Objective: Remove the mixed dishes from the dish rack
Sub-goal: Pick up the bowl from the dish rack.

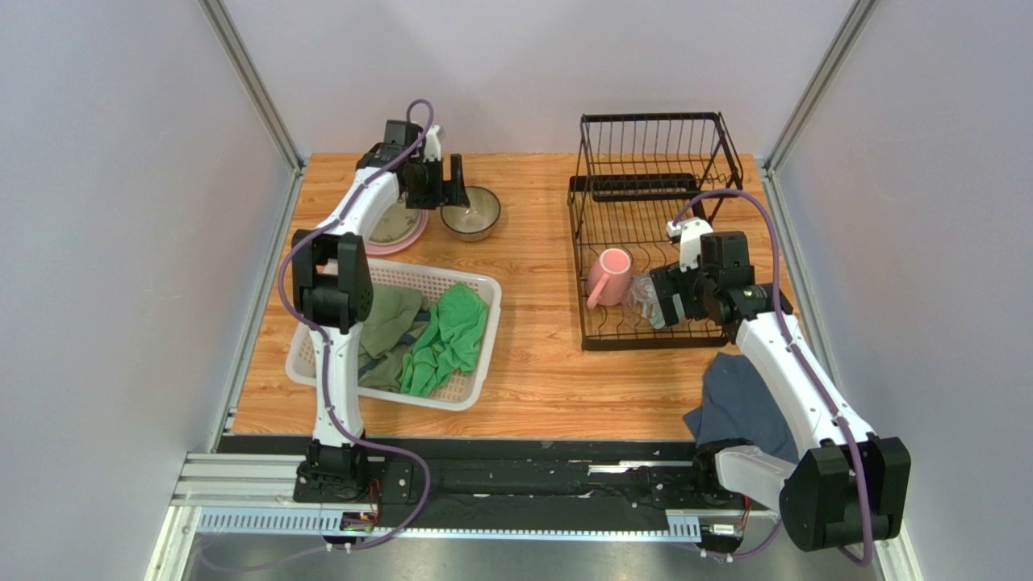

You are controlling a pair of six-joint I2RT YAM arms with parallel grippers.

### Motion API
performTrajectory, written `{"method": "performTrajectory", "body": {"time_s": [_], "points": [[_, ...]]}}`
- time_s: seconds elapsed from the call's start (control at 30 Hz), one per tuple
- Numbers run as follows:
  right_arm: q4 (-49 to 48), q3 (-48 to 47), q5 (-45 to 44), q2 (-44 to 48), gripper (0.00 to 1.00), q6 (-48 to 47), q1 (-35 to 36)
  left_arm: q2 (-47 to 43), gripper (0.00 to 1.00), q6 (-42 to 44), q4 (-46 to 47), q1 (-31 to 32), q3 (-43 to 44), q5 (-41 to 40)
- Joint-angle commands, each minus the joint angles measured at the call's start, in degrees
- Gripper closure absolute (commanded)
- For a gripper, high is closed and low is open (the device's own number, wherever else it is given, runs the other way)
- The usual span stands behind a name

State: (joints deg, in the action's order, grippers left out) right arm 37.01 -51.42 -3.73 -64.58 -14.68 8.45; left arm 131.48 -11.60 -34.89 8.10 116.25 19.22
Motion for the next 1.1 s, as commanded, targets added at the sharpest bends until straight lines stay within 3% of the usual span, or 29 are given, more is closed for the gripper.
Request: {"method": "performTrajectory", "body": {"time_s": [0.0, 0.5, 1.07], "points": [[-1.4, -0.2, 2.1, -1.3, 0.08, -1.3, -1.4, -6.9, 0.08, 1.6, 2.1, -0.4, -2.2, 0.0], [-6.9, 1.4, 10.2, -7.0, 0.14, -7.0, -6.2, -15.7, 0.08, 7.7, 5.5, -0.4, -12.9, -1.7], [-9.5, 2.0, 20.8, -15.4, 0.19, -5.9, -14.1, -24.7, 0.08, 8.7, 7.8, -0.4, -22.6, -2.4]]}}
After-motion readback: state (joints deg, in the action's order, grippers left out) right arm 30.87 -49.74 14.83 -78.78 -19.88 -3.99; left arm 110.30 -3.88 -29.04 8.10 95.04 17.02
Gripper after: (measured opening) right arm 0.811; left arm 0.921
